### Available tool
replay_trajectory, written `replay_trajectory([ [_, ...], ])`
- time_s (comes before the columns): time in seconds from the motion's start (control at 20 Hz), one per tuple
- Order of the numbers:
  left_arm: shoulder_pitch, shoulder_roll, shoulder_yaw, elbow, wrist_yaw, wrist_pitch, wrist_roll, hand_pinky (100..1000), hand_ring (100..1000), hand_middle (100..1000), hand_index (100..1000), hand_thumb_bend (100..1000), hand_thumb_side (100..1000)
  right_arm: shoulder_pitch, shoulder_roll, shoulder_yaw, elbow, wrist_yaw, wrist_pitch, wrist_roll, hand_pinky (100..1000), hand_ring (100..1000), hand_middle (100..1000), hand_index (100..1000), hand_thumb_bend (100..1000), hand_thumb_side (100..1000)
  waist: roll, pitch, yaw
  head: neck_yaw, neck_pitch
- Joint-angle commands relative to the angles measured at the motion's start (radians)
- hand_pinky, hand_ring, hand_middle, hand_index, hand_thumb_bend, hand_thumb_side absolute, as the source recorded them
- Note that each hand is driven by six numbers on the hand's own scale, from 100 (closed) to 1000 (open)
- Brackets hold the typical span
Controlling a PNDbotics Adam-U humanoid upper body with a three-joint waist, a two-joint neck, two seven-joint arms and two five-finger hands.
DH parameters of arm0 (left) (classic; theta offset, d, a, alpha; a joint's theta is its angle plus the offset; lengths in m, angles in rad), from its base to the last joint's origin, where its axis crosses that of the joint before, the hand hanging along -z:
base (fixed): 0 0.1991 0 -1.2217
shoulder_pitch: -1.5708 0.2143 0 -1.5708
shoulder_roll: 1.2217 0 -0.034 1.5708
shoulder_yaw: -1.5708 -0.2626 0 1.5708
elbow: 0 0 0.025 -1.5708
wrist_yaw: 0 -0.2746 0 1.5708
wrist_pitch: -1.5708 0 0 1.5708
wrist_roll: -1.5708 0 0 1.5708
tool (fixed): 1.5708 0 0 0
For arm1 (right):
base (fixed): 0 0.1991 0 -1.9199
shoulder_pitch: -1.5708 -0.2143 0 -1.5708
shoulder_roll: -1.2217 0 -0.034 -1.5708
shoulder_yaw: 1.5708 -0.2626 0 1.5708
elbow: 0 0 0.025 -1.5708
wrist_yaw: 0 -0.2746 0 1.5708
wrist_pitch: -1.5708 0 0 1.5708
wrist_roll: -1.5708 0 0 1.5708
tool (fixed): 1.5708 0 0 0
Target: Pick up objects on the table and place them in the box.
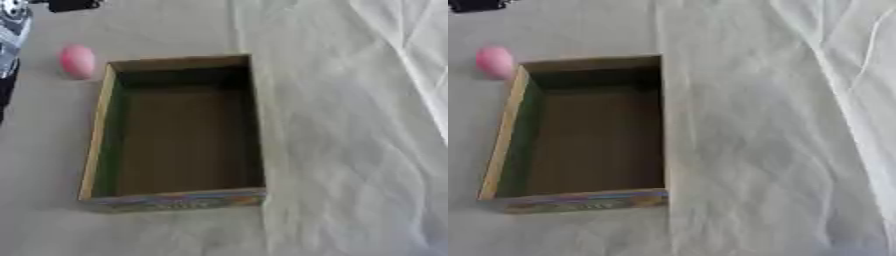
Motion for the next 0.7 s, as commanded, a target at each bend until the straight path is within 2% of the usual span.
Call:
replay_trajectory([
  [0.05,-0.027,0.036,0.017,0.000,-0.017,-0.017,-0.075,696,785,802,967,338,816,-0.008,-0.032,-0.005,-0.014,0.007,-0.003,0.005,612,738,734,860,100,1000,-0.003,-0.019,-0.001,-0.003,-0.011],
  [0.1,-0.027,0.040,0.018,0.003,-0.021,-0.020,-0.097,705,798,814,979,373,802,-0.008,-0.032,-0.005,-0.014,0.007,-0.002,0.005,612,738,734,860,100,1000,-0.003,-0.020,-0.001,-0.003,-0.011],
  [0.25,-0.030,0.053,0.022,0.007,-0.040,-0.031,-0.161,713,810,827,992,381,772,-0.007,-0.033,-0.005,-0.014,0.007,-0.002,0.005,612,738,733,860,100,1000,-0.003,-0.021,0.000,-0.002,-0.011],
  [0.5,-0.028,0.071,0.033,0.012,-0.038,-0.041,-0.259,735,835,854,1000,433,774,-0.005,-0.033,-0.006,-0.014,0.008,0.000,0.004,612,738,733,860,100,1000,-0.003,-0.023,0.003,-0.003,-0.010],
  [0.7,-0.025,0.085,0.044,0.007,-0.044,-0.031,-0.306,743,841,861,1000,354,694,-0.003,-0.033,-0.006,-0.014,0.009,0.001,0.004,612,738,733,860,100,1000,-0.002,-0.022,0.005,-0.005,-0.009],
])
